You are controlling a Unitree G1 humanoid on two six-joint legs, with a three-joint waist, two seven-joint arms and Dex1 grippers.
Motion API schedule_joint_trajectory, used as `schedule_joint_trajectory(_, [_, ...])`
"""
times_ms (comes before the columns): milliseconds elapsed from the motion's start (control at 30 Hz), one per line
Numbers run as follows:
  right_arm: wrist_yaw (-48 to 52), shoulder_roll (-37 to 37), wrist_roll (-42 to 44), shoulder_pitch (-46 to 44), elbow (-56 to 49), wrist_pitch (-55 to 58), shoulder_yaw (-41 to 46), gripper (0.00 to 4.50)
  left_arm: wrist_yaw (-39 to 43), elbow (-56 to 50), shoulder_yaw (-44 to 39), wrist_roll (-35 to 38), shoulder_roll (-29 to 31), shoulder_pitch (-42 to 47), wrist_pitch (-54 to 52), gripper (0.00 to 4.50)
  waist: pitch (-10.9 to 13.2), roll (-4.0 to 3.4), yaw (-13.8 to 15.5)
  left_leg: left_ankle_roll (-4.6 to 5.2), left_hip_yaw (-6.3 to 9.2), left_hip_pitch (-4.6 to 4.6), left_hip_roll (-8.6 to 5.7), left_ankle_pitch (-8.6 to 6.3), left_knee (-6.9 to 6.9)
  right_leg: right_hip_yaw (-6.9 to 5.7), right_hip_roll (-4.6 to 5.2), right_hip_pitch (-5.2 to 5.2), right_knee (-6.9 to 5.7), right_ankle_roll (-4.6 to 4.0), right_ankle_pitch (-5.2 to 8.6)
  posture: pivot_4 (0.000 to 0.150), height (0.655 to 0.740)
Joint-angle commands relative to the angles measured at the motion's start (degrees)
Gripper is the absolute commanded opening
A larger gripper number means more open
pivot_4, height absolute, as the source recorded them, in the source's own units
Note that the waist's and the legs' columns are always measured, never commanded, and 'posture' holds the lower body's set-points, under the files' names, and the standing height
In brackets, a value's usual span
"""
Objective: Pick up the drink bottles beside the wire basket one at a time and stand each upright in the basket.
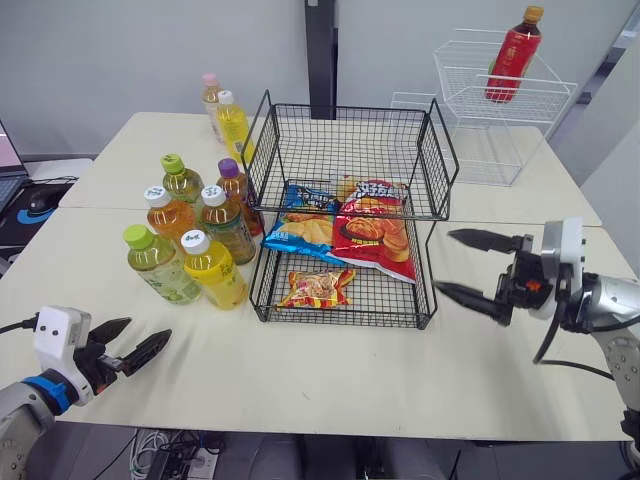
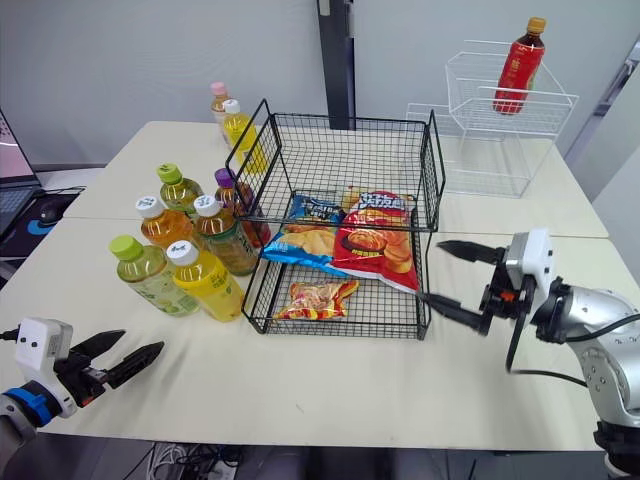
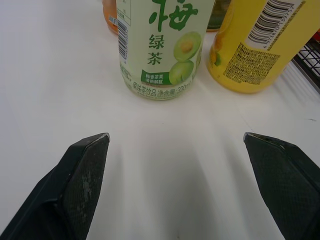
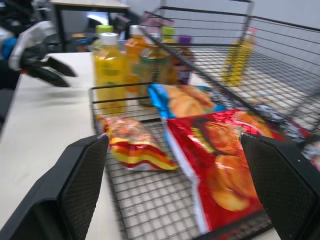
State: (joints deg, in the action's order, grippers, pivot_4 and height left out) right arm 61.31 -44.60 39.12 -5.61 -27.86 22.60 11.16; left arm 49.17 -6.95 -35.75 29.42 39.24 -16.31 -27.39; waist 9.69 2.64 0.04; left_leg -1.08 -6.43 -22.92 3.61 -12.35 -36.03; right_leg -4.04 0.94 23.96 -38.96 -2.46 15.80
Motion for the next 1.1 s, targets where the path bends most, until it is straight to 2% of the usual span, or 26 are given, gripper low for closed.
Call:
schedule_joint_trajectory(33, [-1.01, -0.21, 4.14, -3.29, -4.72, 1.98, -0.15, 4.50, -0.03, 0.45, -0.45, 0.60, 0.74, 0.98, 1.08, 4.47, 0.00, 0.00, -0.13, 0.01, 0.01, 0.01, 0.01, 0.00, -0.02, -0.01, 0.00, 0.00, 0.00, 0.02, -0.01, 0.150, 0.7400])
schedule_joint_trajectory(200, [-8.43, 5.02, 8.80, -18.59, -5.23, 6.14, -4.27, 4.50, 0.33, 1.22, -0.01, 0.52, 1.13, 1.98, 0.96, 4.47, 0.00, 0.00, -0.78, 0.01, 0.03, 0.11, 0.03, 0.02, -0.04, 0.04, -0.06, 0.01, -0.08, 0.04, -0.06, 0.150, 0.7400])
schedule_joint_trajectory(333, [-9.43, 9.05, 4.88, -26.05, -2.32, 3.87, -8.33, 4.50, 0.59, 1.30, -0.60, 1.54, 1.62, 2.30, -0.37, 4.47, -0.06, 0.11, -0.35, 0.00, 0.02, -0.01, 0.03, 0.01, -0.01, 0.04, -0.07, 0.04, -0.03, 0.02, -0.04, 0.150, 0.7400])
schedule_joint_trajectory(767, [0.69, 11.64, -1.39, -23.59, 3.52, -4.27, -14.49, 4.50, -2.63, -5.51, -7.03, 5.81, -1.88, -5.17, -0.90, 4.47, -0.20, 0.32, -0.36, 0.14, -0.07, 0.02, 0.01, -0.08, -0.04, 0.02, 0.06, 0.03, -0.02, 0.04, -0.04, 0.150, 0.7400])
schedule_joint_trajectory(1100, [6.79, 15.12, -9.64, -19.89, 12.72, -17.85, -17.78, 4.50, -6.42, -11.00, -9.53, 7.97, -5.86, -9.66, 0.04, 4.47, -0.22, 0.36, -0.33, 0.15, -0.09, 0.02, -0.01, -0.08, -0.05, 0.05, 0.05, 0.02, -0.01, 0.04, -0.04, 0.150, 0.7400])
